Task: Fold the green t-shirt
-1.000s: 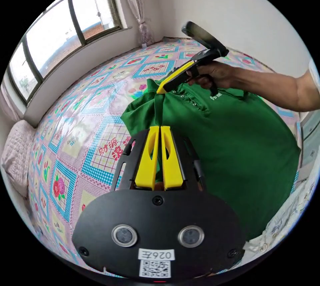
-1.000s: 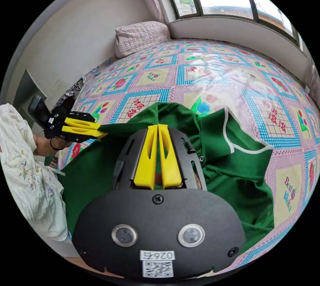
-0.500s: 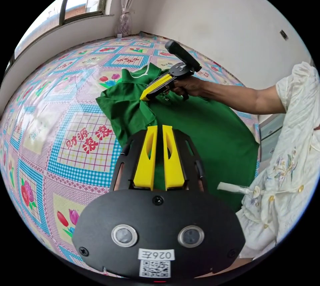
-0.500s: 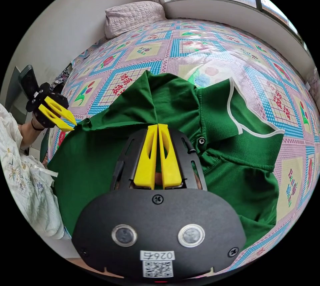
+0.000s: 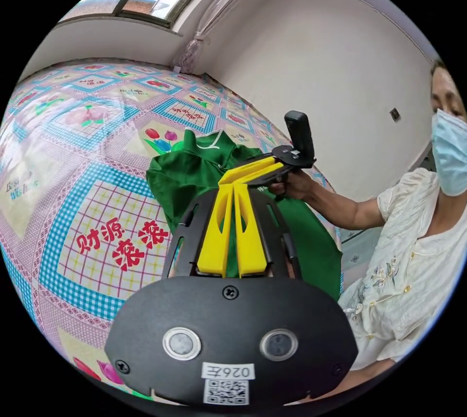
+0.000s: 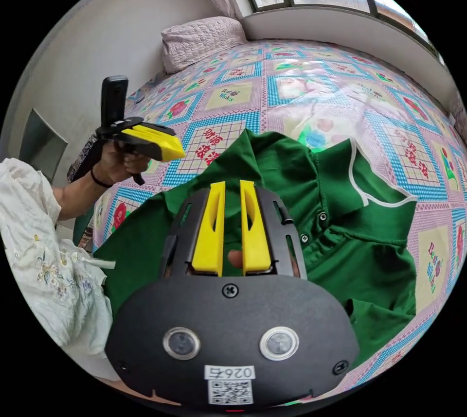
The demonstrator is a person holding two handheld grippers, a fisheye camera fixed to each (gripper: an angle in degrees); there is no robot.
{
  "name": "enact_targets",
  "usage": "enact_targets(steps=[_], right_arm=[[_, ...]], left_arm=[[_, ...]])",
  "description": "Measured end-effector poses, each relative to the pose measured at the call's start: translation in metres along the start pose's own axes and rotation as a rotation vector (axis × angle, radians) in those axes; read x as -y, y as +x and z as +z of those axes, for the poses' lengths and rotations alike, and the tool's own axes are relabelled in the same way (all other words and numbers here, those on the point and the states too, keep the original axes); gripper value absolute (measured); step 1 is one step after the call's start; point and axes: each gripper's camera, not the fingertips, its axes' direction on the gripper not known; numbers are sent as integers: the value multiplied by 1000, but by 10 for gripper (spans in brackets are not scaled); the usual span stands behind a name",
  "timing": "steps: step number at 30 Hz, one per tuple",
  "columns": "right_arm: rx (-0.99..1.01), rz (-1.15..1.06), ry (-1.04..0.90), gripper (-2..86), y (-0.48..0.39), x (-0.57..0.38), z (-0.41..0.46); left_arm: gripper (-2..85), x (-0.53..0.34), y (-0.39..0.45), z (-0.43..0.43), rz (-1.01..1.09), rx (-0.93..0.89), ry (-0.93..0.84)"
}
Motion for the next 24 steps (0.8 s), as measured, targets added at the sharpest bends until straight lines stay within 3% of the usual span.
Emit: enact_targets(steps=[4, 7, 10, 15, 19, 24], right_arm=[[39, -25, -193, -1, -14, -14, 44], [-6, 4, -192, -7, -21, -44, 33], [-56, 43, -151, -9, -27, -64, 12], [37, 35, -24, -8, -52, -48, 13], [50, -6, -154, -6, -74, -35, 62], [48, 38, -148, -9, -87, -78, 43]], left_arm=[[-10, 29, -67, 53, -113, 8, -165], [-10, 36, -104, 69, -157, 0, -245], [-10, 40, -114, 63, -174, -7, -231], [-10, 40, -96, 57, -116, 10, -175], [-10, 37, -101, 66, -159, 64, -221], [-10, 29, -107, 53, -196, 20, -162]])
